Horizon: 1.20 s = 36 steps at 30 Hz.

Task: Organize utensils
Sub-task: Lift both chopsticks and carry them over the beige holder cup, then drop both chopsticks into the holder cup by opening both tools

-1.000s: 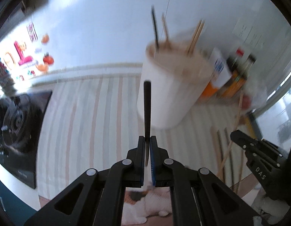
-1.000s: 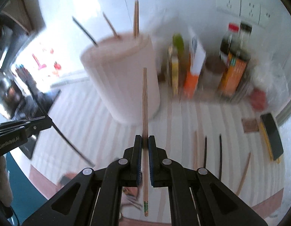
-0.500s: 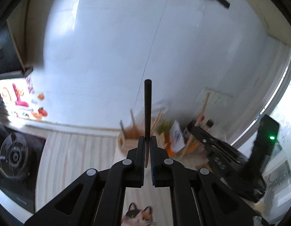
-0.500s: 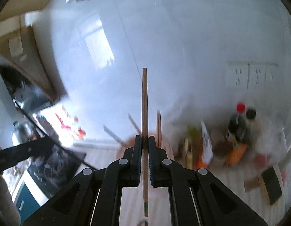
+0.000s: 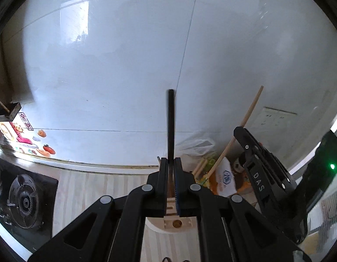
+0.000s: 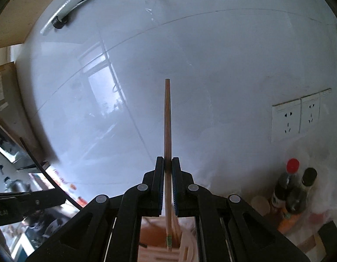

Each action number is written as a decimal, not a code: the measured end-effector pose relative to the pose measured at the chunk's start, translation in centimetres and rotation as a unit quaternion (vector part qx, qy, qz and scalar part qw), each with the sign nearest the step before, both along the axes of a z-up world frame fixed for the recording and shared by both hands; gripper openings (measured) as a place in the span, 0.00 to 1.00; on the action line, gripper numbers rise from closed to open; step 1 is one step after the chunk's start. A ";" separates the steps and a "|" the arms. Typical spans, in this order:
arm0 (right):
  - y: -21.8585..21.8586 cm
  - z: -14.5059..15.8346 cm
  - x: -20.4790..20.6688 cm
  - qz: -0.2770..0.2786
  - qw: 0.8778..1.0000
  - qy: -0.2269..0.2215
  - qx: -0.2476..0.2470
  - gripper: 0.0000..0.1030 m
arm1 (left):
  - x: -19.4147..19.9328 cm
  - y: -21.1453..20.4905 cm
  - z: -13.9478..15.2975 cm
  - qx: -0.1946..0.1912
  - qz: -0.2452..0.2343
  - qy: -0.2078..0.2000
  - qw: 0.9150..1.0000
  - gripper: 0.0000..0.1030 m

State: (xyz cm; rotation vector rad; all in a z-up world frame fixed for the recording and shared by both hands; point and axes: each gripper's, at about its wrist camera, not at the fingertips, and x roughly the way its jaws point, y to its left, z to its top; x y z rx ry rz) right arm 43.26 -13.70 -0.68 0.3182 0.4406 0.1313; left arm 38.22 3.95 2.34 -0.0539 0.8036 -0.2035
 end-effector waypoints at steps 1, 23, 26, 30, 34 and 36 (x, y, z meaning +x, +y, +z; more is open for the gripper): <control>0.2 -0.4 0.4 -0.001 1.000 -0.001 -0.004 0.07 | 0.5 -0.1 -0.4 0.001 0.001 0.004 1.000 0.02; 0.3 -2.4 -1.2 0.043 0.997 0.062 0.022 0.65 | -1.6 3.8 0.7 -0.045 0.009 0.020 0.999 0.94; -1.9 -1.6 -3.7 0.019 0.997 0.063 0.032 0.65 | -3.4 4.8 1.6 -0.028 0.021 -0.015 0.999 1.00; -4.0 -1.6 -7.4 -0.025 0.995 0.081 0.042 0.69 | -6.1 5.3 0.7 0.006 0.041 -0.049 0.998 1.00; -5.6 -2.4 -12.3 -0.065 0.993 0.090 0.040 0.84 | -8.5 5.1 -2.7 0.037 0.041 -0.039 0.998 1.00; -6.5 -3.3 -14.7 -0.087 0.991 0.098 0.042 0.88 | -9.7 4.8 -4.9 0.050 0.037 -0.027 0.998 1.00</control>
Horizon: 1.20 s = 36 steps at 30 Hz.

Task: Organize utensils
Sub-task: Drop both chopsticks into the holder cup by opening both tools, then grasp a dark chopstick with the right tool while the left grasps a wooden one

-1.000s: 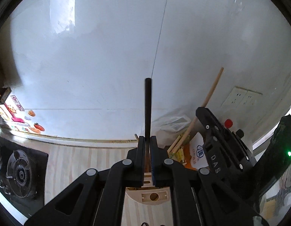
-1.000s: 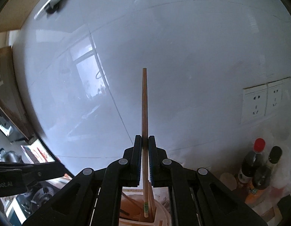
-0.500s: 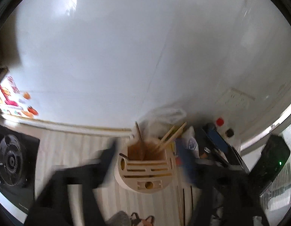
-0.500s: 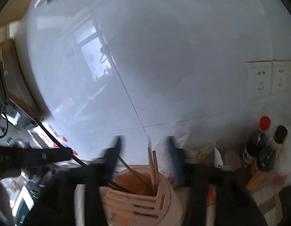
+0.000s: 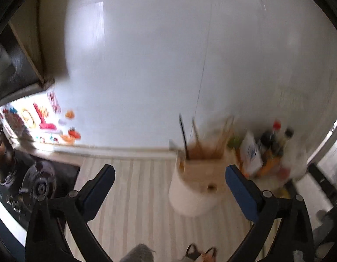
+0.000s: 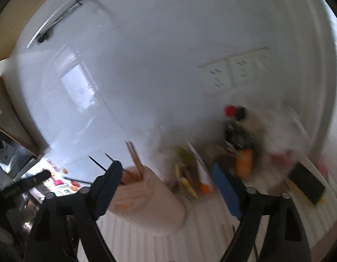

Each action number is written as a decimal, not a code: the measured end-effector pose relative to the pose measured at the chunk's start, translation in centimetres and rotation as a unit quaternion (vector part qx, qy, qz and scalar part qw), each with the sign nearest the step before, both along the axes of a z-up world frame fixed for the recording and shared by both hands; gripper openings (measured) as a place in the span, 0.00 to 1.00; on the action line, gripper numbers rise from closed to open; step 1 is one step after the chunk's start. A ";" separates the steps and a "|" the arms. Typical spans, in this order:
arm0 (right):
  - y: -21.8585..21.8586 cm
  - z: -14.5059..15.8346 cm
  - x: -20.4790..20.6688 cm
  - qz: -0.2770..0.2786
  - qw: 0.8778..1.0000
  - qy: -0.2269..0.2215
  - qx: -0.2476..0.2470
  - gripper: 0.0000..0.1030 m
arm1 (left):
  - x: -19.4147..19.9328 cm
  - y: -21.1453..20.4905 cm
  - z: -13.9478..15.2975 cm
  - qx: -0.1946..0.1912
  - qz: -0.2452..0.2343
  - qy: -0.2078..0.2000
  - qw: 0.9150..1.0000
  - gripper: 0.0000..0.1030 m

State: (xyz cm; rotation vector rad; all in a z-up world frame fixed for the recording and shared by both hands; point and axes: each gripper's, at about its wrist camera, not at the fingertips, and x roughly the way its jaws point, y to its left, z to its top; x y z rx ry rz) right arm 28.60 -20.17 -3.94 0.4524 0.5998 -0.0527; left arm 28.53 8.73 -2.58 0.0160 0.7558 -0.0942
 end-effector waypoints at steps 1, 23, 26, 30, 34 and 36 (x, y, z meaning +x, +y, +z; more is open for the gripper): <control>-0.3 -0.6 -1.1 -0.011 1.000 0.007 -0.001 0.91 | -0.7 -0.4 -1.4 0.006 -0.009 0.008 1.000 1.00; -13.4 -19.7 -8.5 0.018 0.960 0.280 0.021 0.26 | -3.4 -19.8 -24.3 0.017 -0.080 0.316 0.945 0.67; -14.7 -20.8 -8.5 0.030 0.957 0.287 0.023 0.21 | -3.0 -22.2 -26.1 0.026 -0.089 0.327 0.941 0.57; -16.3 -22.1 -8.4 0.035 0.956 0.290 0.028 0.21 | -2.2 -24.9 -27.9 0.053 -0.099 0.334 0.936 0.46; -17.7 -22.9 -8.6 0.027 0.954 0.296 0.044 0.21 | -2.0 -25.8 -29.0 0.061 -0.097 0.341 0.933 0.12; -18.1 -23.0 -8.8 0.026 0.954 0.296 0.045 0.21 | -2.2 -25.9 -29.0 0.069 -0.097 0.331 0.936 0.06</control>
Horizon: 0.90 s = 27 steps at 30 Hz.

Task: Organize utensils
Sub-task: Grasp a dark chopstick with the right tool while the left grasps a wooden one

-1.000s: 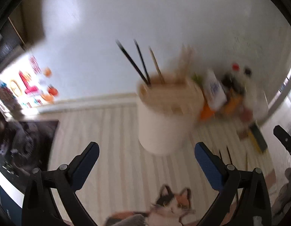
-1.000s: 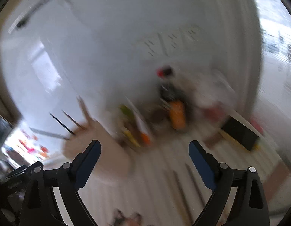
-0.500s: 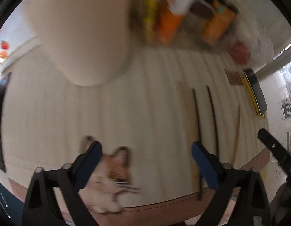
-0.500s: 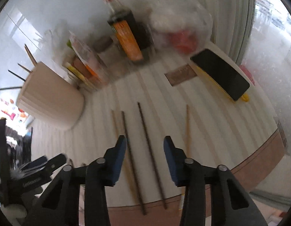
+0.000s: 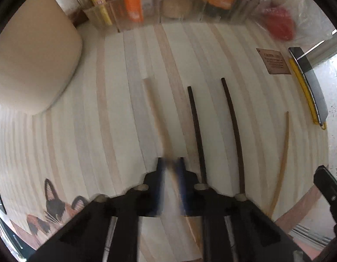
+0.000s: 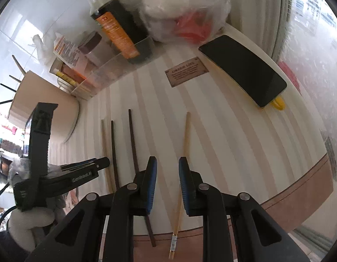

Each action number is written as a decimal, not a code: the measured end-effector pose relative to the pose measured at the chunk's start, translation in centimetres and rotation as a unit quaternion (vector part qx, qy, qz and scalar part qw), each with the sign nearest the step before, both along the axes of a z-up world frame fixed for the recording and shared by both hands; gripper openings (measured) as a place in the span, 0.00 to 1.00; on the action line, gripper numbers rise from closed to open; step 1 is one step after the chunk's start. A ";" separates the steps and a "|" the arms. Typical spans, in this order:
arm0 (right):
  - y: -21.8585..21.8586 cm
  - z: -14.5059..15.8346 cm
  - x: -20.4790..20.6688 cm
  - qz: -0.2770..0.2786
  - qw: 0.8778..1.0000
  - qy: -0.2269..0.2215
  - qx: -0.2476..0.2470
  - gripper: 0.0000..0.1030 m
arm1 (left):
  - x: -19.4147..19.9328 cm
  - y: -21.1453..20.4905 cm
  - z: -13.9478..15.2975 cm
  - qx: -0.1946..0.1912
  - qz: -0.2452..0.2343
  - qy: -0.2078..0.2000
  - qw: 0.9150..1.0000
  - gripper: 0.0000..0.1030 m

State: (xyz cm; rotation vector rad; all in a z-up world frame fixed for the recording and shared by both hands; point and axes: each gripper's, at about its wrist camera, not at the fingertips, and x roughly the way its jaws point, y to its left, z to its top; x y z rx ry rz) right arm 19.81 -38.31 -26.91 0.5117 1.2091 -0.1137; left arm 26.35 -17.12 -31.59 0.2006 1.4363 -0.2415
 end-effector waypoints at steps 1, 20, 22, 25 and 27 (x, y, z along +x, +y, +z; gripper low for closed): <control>-0.1 -0.1 0.0 0.000 1.000 0.002 -0.001 0.21 | -0.1 0.2 0.0 -0.003 0.003 -0.001 1.000 0.05; 12.6 -6.2 9.1 0.165 0.977 0.136 -0.019 0.21 | -3.6 22.0 0.0 0.002 0.191 0.022 0.981 0.05; 13.6 -6.3 9.6 0.171 0.975 0.139 -0.042 0.22 | -4.0 23.5 0.4 -0.008 0.187 0.022 0.982 0.05; 14.8 -6.0 10.1 0.179 0.969 0.154 -0.065 0.21 | -4.1 25.4 0.7 -0.010 0.174 0.025 0.984 0.08; 15.6 -5.7 10.1 0.181 0.967 0.156 -0.089 0.17 | -3.8 25.4 0.7 -0.009 0.164 0.027 0.986 0.08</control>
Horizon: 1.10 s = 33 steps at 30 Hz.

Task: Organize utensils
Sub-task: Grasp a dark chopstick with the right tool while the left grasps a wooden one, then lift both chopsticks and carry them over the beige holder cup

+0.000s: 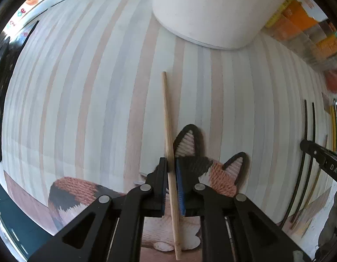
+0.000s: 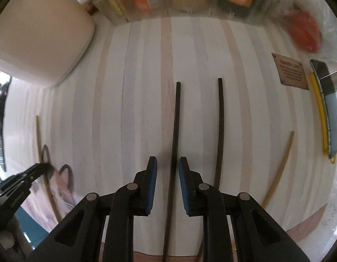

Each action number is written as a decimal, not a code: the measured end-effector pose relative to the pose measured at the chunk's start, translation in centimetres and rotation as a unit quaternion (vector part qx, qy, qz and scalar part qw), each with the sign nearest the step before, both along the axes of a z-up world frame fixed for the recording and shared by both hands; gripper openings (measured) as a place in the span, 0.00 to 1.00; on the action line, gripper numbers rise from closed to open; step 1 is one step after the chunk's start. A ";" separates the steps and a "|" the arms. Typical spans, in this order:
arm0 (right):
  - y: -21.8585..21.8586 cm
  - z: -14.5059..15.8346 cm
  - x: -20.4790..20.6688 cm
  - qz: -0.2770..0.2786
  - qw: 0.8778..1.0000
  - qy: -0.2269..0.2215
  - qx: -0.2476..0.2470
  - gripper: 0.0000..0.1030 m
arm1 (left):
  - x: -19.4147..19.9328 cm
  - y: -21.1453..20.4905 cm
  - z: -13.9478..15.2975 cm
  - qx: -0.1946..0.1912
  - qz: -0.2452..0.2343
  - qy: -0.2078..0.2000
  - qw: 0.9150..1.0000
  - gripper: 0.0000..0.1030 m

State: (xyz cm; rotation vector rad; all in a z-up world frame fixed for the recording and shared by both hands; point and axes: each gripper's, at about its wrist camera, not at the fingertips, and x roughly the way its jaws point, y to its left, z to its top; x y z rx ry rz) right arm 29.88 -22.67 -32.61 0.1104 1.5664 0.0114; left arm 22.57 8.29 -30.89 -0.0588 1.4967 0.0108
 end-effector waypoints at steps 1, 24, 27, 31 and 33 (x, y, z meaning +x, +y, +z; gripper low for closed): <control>0.3 0.1 -0.1 0.004 1.000 -0.002 -0.002 0.06 | -0.1 -1.0 -0.1 -0.003 -0.003 0.002 1.000 0.09; 5.5 1.1 -0.5 0.043 0.996 0.071 0.035 0.06 | 3.8 -1.2 -1.7 -0.030 -0.021 0.036 0.999 0.06; 5.7 1.2 -0.2 0.048 0.996 0.074 0.028 0.06 | 4.3 -4.7 -1.9 -0.015 -0.038 0.022 0.999 0.05; 5.7 -0.7 1.4 0.053 0.996 0.073 0.028 0.06 | 4.6 -5.8 -2.0 -0.009 -0.052 0.017 0.998 0.05; 5.8 -0.9 1.3 0.049 0.996 0.073 0.029 0.06 | 4.6 -6.2 -2.2 -0.008 -0.055 0.016 0.998 0.05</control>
